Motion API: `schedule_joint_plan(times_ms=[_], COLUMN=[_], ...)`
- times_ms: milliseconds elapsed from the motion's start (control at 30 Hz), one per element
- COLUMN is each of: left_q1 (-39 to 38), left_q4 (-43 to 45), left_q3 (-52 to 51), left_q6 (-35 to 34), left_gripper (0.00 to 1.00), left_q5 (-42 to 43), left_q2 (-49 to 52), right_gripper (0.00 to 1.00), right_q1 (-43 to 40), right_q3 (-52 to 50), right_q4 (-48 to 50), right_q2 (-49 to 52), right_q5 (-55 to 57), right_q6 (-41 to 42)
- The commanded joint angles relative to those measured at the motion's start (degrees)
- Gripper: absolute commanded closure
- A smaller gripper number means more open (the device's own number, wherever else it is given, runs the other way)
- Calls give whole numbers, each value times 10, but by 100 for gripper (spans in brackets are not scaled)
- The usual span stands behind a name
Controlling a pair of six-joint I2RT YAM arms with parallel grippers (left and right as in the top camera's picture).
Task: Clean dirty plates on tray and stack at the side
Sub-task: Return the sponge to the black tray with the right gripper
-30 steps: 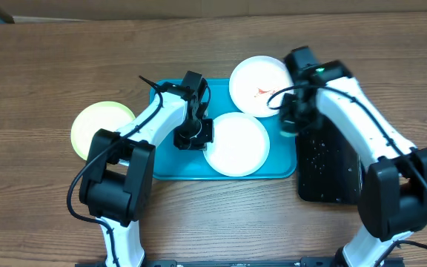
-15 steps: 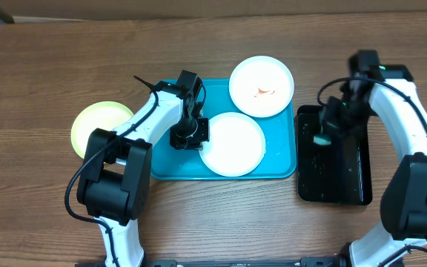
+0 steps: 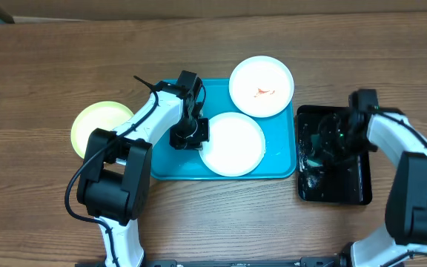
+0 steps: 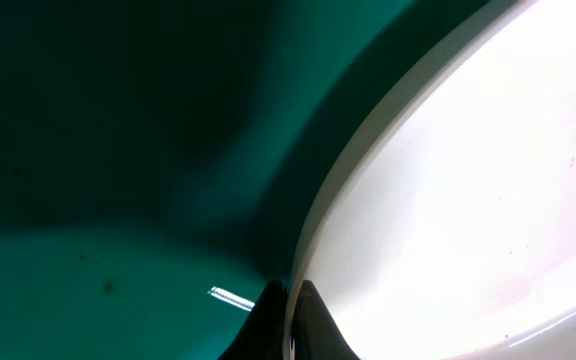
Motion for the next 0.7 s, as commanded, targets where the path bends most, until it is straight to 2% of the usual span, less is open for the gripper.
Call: schedule_joint_plan(times_ms=[0, 100, 200, 467, 667], left_q1=[3, 3, 3, 3, 3], left_q4=[-4, -5, -4, -5, -4], left_q3=[-6, -6, -6, -6, -6], left_q6=[-4, -4, -4, -3, -4], left_gripper=[96, 96, 96, 96, 96], left_q5=[-13, -12, -13, -13, -13], left_q2=[7, 7, 7, 7, 7], right_gripper=[85, 89, 96, 96, 96], right_q1=[3, 3, 3, 3, 3], right_q3=[-58, -54, -22, 83, 81], right_q4=[50, 52, 12, -85, -115], right_q2=[10, 10, 4, -67, -93], right_q5=[3, -20, -23, 16, 76], right_q6=[37, 23, 15, 13, 18])
